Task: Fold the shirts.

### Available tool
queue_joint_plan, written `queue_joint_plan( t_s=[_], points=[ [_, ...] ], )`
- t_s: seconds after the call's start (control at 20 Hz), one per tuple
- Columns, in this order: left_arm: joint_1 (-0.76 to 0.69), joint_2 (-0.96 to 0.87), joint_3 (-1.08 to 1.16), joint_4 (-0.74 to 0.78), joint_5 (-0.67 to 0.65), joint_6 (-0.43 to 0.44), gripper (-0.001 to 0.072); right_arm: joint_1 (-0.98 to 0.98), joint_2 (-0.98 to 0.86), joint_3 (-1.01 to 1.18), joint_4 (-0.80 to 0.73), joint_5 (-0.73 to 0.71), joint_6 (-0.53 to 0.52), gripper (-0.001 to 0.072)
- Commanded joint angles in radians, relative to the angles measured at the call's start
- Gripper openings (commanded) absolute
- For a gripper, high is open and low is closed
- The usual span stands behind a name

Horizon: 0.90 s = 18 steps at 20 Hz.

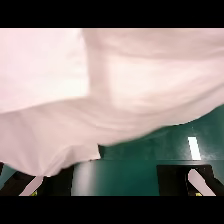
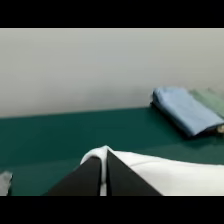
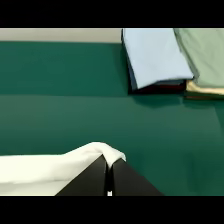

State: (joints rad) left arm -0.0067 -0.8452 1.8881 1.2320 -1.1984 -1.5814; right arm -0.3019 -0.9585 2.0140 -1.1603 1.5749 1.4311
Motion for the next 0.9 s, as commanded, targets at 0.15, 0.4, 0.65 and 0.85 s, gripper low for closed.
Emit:
queue_joint_plan(
  t_s=[0.15, 0.4, 0.65, 0.85],
  points=[
    [0.0, -0.24, -0.43, -0.028, 0.019, -0.014, 0.0025, 0.153, -0.273, -0.222, -0.13, 0.103, 0.032, 0.0011],
    [0.0, -0.517, -0.472, -0.112, 0.195, 0.055, 0.0025, 0.228, -0.564, -0.291, -0.176, 0.029, 0.035, 0.0011],
    [0.007, -0.683, -0.433, -0.189, 0.37, 0.1, 0.0025, 0.226, -0.779, -0.107, -0.108, -0.082, 0.015, 0.0011],
    [0.052, -0.69, -0.397, -0.177, 0.246, 0.17, 0.0025, 0.211, -0.793, -0.079, -0.107, -0.033, -0.02, 0.0011]
  ],
)
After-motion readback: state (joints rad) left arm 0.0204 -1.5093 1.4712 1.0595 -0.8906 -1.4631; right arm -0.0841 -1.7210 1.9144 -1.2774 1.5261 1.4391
